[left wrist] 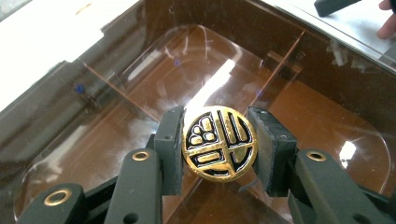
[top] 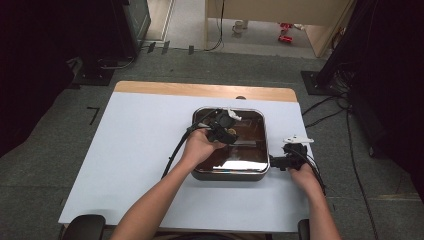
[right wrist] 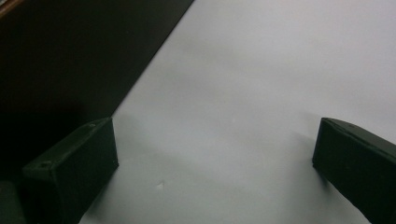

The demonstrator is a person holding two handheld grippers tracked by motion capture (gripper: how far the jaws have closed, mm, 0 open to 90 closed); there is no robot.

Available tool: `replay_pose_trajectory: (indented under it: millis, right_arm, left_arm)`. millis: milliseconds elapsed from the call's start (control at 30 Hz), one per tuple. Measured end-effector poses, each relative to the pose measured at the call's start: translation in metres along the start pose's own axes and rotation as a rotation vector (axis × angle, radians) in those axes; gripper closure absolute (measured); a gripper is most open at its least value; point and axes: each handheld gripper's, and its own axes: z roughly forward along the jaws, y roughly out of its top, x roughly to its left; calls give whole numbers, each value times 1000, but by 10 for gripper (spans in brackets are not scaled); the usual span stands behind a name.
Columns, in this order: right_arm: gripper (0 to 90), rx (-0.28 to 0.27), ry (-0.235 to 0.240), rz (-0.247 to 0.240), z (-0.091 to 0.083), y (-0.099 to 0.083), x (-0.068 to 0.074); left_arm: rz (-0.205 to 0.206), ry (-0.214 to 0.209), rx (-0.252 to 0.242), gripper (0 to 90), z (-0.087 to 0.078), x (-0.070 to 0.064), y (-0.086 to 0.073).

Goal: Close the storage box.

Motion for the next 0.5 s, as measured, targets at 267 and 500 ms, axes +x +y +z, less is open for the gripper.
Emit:
replay_pose_trajectory:
  millis: [267,500]
  right_arm:
    - [0,0,0,1,0,0,0]
    - [0,0,0,1,0,0,0]
  left_arm:
    - [1,-13,-17,593,2,2,-5]
    - [25,-25,-43,564,-1,4,-5]
